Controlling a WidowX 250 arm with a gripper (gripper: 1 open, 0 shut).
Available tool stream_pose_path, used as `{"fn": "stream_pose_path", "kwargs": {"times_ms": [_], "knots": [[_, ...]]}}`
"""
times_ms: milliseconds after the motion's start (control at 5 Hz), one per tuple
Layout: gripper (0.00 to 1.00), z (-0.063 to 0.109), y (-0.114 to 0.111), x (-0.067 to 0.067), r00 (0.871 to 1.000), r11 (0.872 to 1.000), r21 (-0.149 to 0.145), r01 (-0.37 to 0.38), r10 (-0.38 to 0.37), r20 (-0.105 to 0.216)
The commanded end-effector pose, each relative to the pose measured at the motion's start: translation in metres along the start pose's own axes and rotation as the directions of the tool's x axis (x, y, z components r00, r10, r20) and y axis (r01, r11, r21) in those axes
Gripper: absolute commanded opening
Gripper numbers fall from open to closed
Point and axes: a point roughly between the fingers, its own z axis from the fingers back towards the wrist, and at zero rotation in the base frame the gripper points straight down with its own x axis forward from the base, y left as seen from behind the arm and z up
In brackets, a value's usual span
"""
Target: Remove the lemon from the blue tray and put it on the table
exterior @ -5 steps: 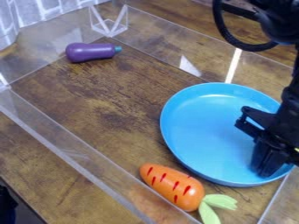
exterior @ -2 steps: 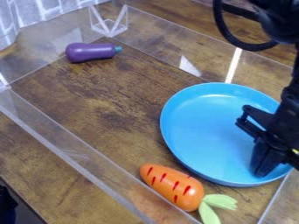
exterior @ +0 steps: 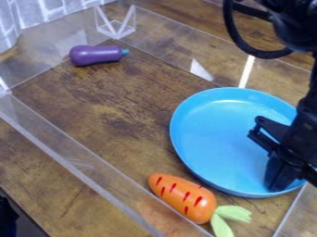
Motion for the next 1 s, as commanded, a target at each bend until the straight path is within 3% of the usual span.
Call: {"fn": "stream_pose_path", "kwargs": {"times_ms": [0,400,600,800], "knots": [[0.00,0.028,-0.005,-0.009,0.997,1.000,-0.014,0.014,-0.012,0.076],[0.00,0.030,-0.016,-0.030,0.994,0.998,0.001,0.068,-0.068,0.089],[0.00,0.035,-0.016,-0.023,0.991,0.995,0.010,0.096,-0.097,0.096],[0.00,0.025,-0.016,-0.027,0.988,0.992,0.007,0.126,-0.126,0.091]]}}
